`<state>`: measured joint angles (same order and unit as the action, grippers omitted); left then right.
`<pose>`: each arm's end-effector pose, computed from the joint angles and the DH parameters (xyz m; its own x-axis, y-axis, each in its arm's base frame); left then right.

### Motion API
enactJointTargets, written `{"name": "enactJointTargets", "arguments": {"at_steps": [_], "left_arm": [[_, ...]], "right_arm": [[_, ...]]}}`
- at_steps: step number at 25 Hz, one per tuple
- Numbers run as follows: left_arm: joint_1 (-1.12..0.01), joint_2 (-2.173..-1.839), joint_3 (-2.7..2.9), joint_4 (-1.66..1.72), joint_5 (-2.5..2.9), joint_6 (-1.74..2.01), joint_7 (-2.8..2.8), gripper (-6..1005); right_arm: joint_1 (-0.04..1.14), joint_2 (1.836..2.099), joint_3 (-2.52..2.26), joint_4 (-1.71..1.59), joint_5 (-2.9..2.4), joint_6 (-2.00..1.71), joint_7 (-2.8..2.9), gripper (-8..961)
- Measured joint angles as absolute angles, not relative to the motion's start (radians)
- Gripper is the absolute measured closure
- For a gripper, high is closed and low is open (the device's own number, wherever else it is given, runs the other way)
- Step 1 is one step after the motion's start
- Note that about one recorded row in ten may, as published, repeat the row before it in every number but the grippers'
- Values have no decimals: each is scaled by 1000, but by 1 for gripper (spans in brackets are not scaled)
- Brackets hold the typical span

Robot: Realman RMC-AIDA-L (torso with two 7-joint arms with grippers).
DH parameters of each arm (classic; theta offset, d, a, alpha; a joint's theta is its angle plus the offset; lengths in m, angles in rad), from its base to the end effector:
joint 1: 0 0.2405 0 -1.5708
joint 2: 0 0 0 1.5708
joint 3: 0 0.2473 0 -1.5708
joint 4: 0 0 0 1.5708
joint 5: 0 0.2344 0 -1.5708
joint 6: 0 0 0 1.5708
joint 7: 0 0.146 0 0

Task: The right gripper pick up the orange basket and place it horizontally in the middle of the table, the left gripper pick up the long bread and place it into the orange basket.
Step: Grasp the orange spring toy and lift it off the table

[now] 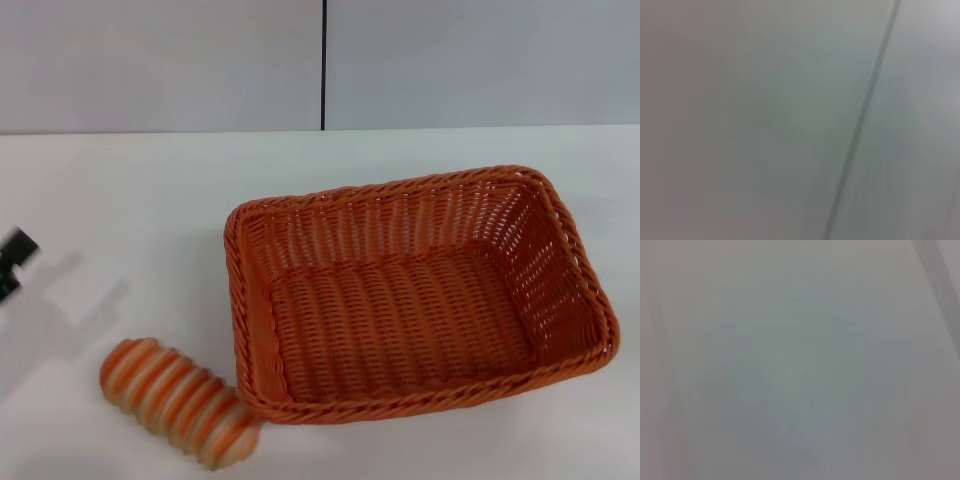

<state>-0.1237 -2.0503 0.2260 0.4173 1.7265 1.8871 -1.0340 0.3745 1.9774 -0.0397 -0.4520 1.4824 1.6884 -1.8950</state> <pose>-0.3708 0.1936 0.0646 0.4458 0.0570 0.8933 0.7313 -0.5986 -0.3268 0.3578 0.2992 0.1344 0.3624 0.0621 -0.9300 -0.7992 -0.4926 -0.3443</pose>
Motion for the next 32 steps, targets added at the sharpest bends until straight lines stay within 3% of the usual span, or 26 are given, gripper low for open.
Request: {"name": "enactJointTargets", "arguments": {"at_steps": [1,6,32], "left_arm": [[-111,-2050,237,432,1779,1886,-1035,236],[-85,-2054,238,433,1844,1867,-1028,189],[-83,-2059,249,340,2024,1656,-986,176]], "right_arm": [[363,1992,43,-427,1491,1664,-1921,442],[347,2013,194,-384,1499,1591,-1930,442],[346,2015,223,-336,1499,1504,-1932,442]]}}
